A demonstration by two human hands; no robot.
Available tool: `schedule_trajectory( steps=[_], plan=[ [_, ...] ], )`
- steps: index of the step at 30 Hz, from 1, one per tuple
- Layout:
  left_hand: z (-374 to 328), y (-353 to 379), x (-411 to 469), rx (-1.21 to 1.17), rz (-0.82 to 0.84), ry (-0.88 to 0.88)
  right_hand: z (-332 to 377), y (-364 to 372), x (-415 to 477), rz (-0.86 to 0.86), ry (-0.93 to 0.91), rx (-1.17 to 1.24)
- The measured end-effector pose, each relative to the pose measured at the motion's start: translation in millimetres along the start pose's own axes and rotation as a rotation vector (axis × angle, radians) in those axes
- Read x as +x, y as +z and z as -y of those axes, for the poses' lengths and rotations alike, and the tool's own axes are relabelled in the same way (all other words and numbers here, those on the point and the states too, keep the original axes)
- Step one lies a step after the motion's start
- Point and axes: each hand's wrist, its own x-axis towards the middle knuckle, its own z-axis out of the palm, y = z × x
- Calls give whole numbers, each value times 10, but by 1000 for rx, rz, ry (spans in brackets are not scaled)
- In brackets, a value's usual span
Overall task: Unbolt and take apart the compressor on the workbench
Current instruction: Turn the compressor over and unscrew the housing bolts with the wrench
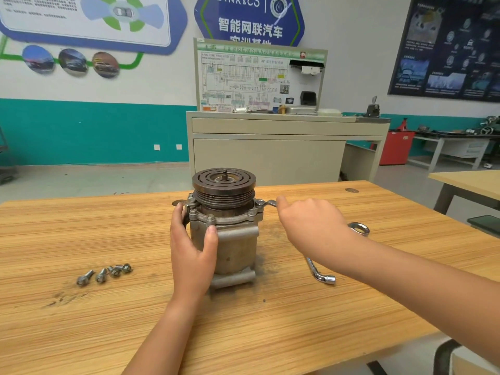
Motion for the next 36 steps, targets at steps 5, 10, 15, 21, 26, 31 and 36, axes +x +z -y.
schedule_trajectory(
  steps=[5,10,15,21,26,31,36],
  plan=[
    [-5,-8,-6,6,5,6,17,-153,109,72,-65,-104],
    [-6,-14,-16,-2,8,12,-233,61,147,-24,-149,-80],
    [-12,5,1,-10,-6,25,-588,308,484,-138,-281,-121],
    [5,5,6,-2,-7,30,-321,524,882,-433,-303,37],
    [-7,4,5,-4,-6,40,-248,435,968,-607,-353,168],
    [-1,2,17,-6,1,25,-411,188,526,-553,69,559],
    [-4,-6,-3,6,-3,26,-333,85,-80,-219,81,275]
  ],
)
